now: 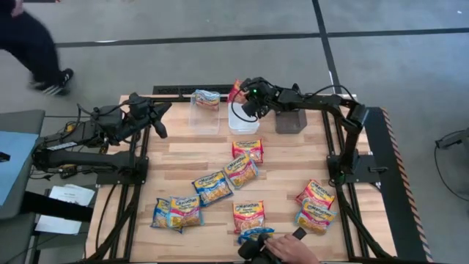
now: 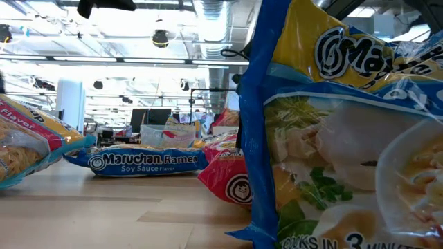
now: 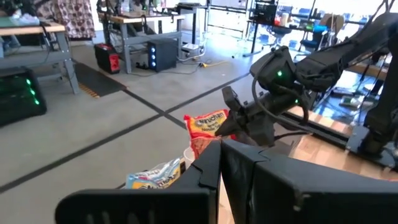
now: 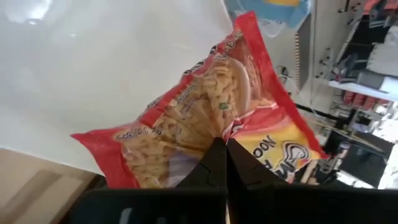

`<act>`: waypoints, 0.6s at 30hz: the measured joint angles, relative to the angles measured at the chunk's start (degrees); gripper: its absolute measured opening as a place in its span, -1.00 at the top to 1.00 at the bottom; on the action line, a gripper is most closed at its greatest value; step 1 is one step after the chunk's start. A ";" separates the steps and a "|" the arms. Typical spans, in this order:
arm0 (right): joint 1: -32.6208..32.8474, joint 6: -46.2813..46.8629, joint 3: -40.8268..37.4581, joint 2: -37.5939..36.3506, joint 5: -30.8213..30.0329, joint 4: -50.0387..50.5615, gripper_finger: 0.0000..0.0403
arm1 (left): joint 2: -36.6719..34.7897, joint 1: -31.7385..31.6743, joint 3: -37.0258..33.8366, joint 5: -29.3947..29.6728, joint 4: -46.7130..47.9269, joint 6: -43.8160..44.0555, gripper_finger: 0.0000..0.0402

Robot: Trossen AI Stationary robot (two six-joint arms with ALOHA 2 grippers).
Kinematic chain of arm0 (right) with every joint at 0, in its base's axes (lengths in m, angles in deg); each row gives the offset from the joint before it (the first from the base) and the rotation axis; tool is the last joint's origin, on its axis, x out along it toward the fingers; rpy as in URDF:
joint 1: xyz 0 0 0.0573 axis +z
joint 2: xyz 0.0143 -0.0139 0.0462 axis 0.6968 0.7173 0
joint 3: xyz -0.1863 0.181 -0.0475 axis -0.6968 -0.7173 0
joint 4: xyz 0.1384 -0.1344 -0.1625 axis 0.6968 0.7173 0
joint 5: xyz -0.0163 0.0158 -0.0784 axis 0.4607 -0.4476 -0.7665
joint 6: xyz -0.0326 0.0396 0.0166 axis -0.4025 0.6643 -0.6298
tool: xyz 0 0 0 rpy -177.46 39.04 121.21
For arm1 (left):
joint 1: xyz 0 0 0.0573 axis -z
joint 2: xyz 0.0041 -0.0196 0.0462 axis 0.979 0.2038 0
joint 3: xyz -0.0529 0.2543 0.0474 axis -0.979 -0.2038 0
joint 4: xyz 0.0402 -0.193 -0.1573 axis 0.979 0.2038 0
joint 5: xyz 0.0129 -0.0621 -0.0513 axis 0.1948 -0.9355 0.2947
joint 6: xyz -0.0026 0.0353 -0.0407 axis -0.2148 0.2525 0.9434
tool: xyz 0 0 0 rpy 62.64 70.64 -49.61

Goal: Sort Maruchan noodles
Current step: Put the orange bag into the white bin

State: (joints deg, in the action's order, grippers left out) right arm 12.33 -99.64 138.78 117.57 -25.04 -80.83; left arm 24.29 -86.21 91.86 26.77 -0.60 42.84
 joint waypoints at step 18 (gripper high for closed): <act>-0.53 1.31 0.00 -0.01 3.87 3.96 0.95 | 0.00 0.02 0.00 -0.08 0.04 0.48 1.00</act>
State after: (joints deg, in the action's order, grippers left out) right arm 11.80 -98.32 138.78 117.56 -21.18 -76.86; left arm 24.29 -86.18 91.86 26.69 -0.56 43.32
